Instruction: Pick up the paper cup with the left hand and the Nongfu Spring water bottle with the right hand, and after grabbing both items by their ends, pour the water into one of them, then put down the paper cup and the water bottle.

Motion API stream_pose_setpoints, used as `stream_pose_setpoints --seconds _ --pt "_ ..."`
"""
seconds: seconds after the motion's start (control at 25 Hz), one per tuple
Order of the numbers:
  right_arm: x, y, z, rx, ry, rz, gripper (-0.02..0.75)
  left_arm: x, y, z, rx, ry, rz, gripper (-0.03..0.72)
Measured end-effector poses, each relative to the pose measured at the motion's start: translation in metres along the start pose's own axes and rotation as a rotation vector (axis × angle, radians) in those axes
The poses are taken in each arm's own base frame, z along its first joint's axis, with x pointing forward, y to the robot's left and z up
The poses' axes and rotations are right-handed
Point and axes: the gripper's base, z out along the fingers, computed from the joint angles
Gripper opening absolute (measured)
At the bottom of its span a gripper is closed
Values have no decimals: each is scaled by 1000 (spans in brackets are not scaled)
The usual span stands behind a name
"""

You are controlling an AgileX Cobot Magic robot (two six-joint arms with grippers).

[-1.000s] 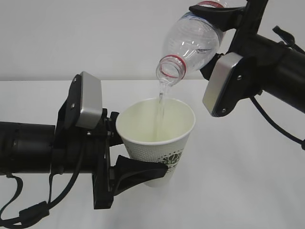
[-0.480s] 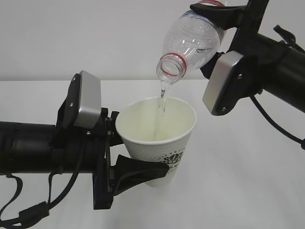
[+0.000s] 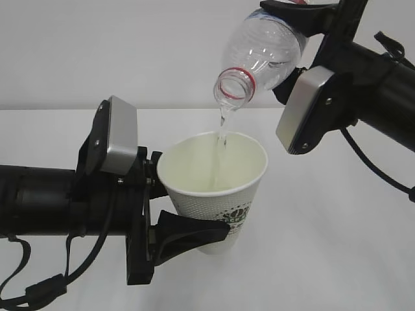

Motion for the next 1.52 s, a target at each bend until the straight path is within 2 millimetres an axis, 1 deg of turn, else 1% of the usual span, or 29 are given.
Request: stream_pose_setpoints --seconds 0.92,1.52 --pt "2 -2 0 18 24 16 470 0 0 0 1 1 1 492" --pt "2 -2 0 25 24 -17 470 0 0 0 3 2 2 492"
